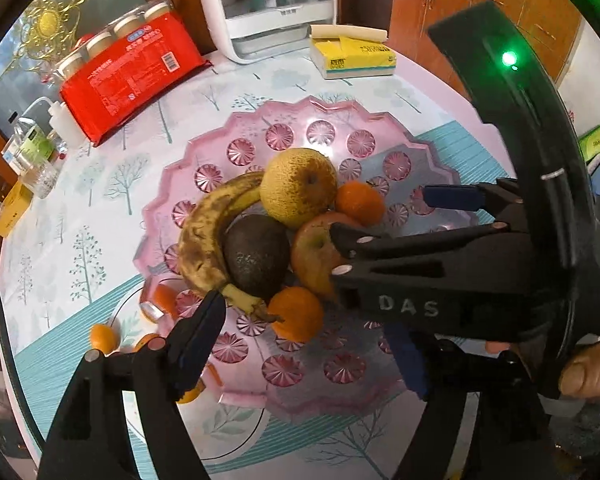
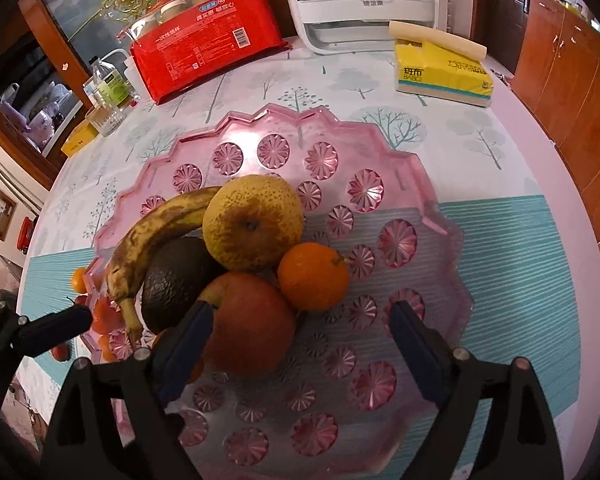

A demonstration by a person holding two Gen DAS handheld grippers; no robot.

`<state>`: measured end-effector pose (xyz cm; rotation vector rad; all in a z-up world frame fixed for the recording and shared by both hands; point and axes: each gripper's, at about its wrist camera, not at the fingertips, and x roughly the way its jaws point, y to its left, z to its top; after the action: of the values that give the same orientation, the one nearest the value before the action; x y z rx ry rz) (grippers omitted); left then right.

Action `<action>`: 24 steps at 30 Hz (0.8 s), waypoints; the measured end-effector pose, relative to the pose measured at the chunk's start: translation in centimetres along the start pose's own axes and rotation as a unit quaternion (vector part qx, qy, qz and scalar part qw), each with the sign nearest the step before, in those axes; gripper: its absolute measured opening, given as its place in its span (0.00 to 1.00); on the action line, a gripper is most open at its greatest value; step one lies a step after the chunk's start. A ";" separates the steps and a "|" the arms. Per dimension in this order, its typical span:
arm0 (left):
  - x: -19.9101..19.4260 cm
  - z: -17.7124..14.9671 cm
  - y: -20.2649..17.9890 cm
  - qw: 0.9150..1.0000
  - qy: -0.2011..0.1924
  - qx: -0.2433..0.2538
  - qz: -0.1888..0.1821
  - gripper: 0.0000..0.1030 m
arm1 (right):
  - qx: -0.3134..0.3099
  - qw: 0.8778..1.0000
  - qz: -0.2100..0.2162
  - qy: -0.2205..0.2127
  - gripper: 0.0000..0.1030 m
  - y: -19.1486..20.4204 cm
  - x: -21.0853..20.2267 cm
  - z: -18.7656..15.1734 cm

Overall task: Organize fruits
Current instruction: 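Withdraw both tools from the bowl back toward the plate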

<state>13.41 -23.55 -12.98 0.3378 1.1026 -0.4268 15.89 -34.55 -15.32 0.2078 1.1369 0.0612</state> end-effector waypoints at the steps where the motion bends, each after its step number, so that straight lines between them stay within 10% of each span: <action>1: -0.3 -0.1 0.1 1.000 0.000 -0.002 0.001 0.75 | 0.001 1.000 0.001 -0.001 0.88 0.0 -0.2 0.0; 24: -7.0 -3.3 5.2 0.996 -0.058 -0.071 0.021 0.81 | -0.012 0.999 0.000 -0.046 0.88 3.6 -6.9 -2.1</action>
<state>10.70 -16.39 -7.69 0.2085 1.0045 -0.3249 11.29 -31.84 -9.34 0.1871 1.0437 0.0638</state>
